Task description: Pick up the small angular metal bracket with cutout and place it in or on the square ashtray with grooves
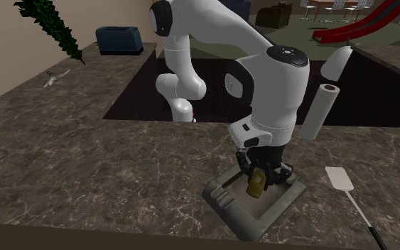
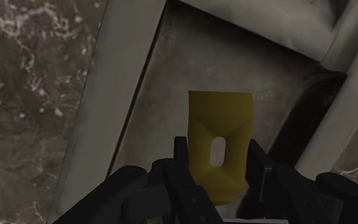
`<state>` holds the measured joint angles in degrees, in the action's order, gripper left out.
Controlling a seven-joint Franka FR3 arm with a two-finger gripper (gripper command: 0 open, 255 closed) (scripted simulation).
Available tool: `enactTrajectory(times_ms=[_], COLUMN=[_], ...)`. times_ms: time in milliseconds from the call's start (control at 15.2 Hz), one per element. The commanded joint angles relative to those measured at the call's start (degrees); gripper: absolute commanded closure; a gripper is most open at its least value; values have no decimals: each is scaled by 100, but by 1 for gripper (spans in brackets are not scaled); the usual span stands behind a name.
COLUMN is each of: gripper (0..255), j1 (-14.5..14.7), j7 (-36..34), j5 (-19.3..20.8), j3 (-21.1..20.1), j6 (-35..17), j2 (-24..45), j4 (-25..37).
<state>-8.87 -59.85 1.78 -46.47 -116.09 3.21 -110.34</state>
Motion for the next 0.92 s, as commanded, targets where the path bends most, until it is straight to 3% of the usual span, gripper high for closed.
enactTrajectory(times_ms=[0, 66, 396, 660, 858], gripper=[255, 0, 0, 0, 0], j1=[0, 0, 0, -50, -48], j7=[0, 0, 0, 134, 134], j5=[1, 1, 1, -191, -191], j3=[0, 0, 0, 16, 18], j6=[-2, -2, -2, 692, 692], j2=[1, 1, 1, -233, -233], j4=[-1, -1, -1, 533, 532])
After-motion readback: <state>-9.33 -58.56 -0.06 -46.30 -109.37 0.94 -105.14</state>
